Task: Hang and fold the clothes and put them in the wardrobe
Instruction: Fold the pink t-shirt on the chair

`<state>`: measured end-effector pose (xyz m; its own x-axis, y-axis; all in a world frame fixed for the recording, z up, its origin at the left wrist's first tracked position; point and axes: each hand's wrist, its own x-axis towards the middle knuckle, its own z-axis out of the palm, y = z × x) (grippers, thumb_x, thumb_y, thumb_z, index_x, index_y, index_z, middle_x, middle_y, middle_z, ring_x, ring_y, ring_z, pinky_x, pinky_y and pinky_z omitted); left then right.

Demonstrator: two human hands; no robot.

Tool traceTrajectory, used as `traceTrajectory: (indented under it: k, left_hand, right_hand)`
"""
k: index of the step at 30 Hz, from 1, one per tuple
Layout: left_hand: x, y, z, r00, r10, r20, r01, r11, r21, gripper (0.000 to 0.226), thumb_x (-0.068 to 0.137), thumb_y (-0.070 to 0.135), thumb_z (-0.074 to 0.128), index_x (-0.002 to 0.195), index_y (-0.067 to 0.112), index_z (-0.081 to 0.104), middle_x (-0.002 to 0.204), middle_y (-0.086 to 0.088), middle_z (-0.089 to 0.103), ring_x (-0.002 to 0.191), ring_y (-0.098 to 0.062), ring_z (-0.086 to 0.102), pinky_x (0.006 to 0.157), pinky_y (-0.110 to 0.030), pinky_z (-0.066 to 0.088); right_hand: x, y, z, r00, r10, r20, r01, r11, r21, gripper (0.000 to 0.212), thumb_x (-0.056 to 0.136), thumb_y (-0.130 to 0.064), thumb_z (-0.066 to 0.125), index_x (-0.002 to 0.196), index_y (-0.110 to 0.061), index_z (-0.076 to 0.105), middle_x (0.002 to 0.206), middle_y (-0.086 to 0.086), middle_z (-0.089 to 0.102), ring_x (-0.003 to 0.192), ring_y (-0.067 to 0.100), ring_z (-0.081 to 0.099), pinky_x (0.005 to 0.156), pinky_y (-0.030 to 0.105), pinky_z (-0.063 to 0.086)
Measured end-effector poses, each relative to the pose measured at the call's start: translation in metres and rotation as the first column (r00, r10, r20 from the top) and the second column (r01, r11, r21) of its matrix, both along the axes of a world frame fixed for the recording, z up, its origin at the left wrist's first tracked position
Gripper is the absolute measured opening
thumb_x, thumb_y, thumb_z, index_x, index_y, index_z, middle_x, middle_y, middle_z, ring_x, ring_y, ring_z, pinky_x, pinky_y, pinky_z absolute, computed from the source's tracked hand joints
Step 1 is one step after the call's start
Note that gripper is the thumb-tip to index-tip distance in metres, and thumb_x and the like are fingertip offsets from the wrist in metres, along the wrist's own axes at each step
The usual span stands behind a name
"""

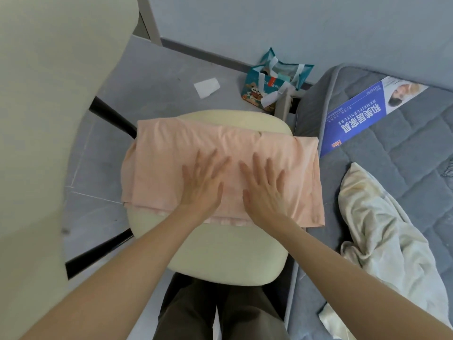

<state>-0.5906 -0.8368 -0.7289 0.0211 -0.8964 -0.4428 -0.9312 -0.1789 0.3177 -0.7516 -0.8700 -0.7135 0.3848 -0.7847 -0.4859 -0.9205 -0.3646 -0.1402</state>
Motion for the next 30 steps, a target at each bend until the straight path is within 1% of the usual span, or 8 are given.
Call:
traceTrajectory:
  k: [4,7,12,15,19,22,25,30]
  left_hand:
    - [0.013,0.006,-0.031,0.980,0.010,0.197,-0.022,0.998,0.060,0.060,0.093,0.059,0.020,0.140,0.053,-0.018,0.156,0.003,-0.027,0.143,-0.040,-0.016,0.103,-0.072,0.014]
    - [0.027,0.013,-0.034,0.978,0.075,0.195,-0.101,0.987,0.127,0.062,0.086,0.070,0.013,0.128,0.057,-0.031,0.152,0.002,-0.036,0.140,-0.043,-0.020,0.101,-0.074,0.013]
    - [0.023,-0.002,-0.003,0.994,0.060,0.093,-0.074,0.986,0.147,0.063,0.098,0.040,0.037,0.149,0.043,-0.001,0.156,-0.002,-0.025,0.144,-0.038,-0.014,0.108,-0.067,0.012]
    - [0.020,-0.027,0.012,0.999,-0.038,0.021,0.038,0.999,0.004,0.061,0.099,0.026,0.037,0.151,0.038,0.005,0.158,0.003,-0.018,0.145,-0.033,-0.012,0.113,-0.059,0.012]
    - [0.012,-0.078,0.015,0.981,-0.181,0.067,0.177,0.982,0.059,0.058,0.102,0.025,0.031,0.151,0.038,0.003,0.160,-0.004,-0.009,0.146,-0.031,-0.007,0.115,-0.055,0.004]
    - [0.007,-0.103,0.012,0.957,-0.270,0.106,0.263,0.962,0.072,0.053,0.100,0.023,0.035,0.150,0.029,0.017,0.154,-0.013,0.016,0.142,-0.029,0.015,0.114,-0.057,0.006]
    - [0.013,-0.106,0.009,0.958,-0.244,0.151,0.250,0.968,-0.018,0.048,0.096,0.023,0.046,0.143,0.029,0.034,0.134,-0.010,0.036,0.120,-0.032,0.038,0.107,-0.051,0.025]
    - [0.018,-0.083,0.011,0.938,-0.236,0.255,0.241,0.970,0.010,0.045,0.096,0.016,0.044,0.138,0.029,0.034,0.121,-0.006,0.047,0.109,-0.031,0.047,0.091,-0.041,0.037]
  right_hand:
    - [-0.032,-0.010,-0.024,1.000,-0.019,-0.022,0.020,0.998,0.061,0.061,0.098,-0.053,0.029,0.145,-0.052,-0.010,0.156,-0.012,-0.025,0.142,0.034,-0.027,0.106,0.070,-0.004]
    - [-0.061,-0.014,-0.021,0.997,-0.060,-0.042,0.062,0.996,0.071,0.062,0.094,-0.061,0.029,0.142,-0.058,-0.010,0.155,-0.017,-0.025,0.142,0.037,-0.022,0.111,0.063,0.006]
    - [-0.066,-0.009,-0.002,0.991,-0.130,0.038,0.129,0.991,0.027,0.057,0.097,-0.038,0.044,0.149,-0.040,0.022,0.161,-0.004,0.002,0.145,0.034,-0.001,0.116,0.050,0.003]
    - [-0.058,0.006,0.012,0.977,-0.131,0.165,0.138,0.990,-0.029,0.051,0.088,-0.025,0.060,0.137,-0.024,0.047,0.152,0.004,0.031,0.132,0.037,0.031,0.106,0.049,0.033]
    - [-0.045,0.022,0.012,0.996,0.070,0.061,-0.074,0.995,0.068,0.060,0.085,-0.044,0.060,0.140,-0.041,0.037,0.155,-0.004,0.025,0.136,0.034,0.025,0.101,0.043,0.031]
    - [-0.041,0.021,0.008,0.991,0.130,-0.016,-0.128,0.987,0.099,0.070,0.083,-0.028,0.060,0.143,-0.044,0.028,0.159,-0.003,0.011,0.140,0.035,0.015,0.105,0.045,0.025]
    - [-0.041,0.018,0.010,0.986,0.164,-0.043,-0.162,0.986,0.049,0.072,0.073,-0.015,0.064,0.138,-0.036,0.043,0.155,0.002,0.029,0.132,0.040,0.035,0.096,0.044,0.038]
    - [-0.046,0.011,0.014,0.968,0.236,-0.083,-0.240,0.970,-0.038,0.066,0.046,-0.011,0.083,0.108,-0.028,0.069,0.129,0.005,0.060,0.104,0.037,0.062,0.073,0.034,0.054]
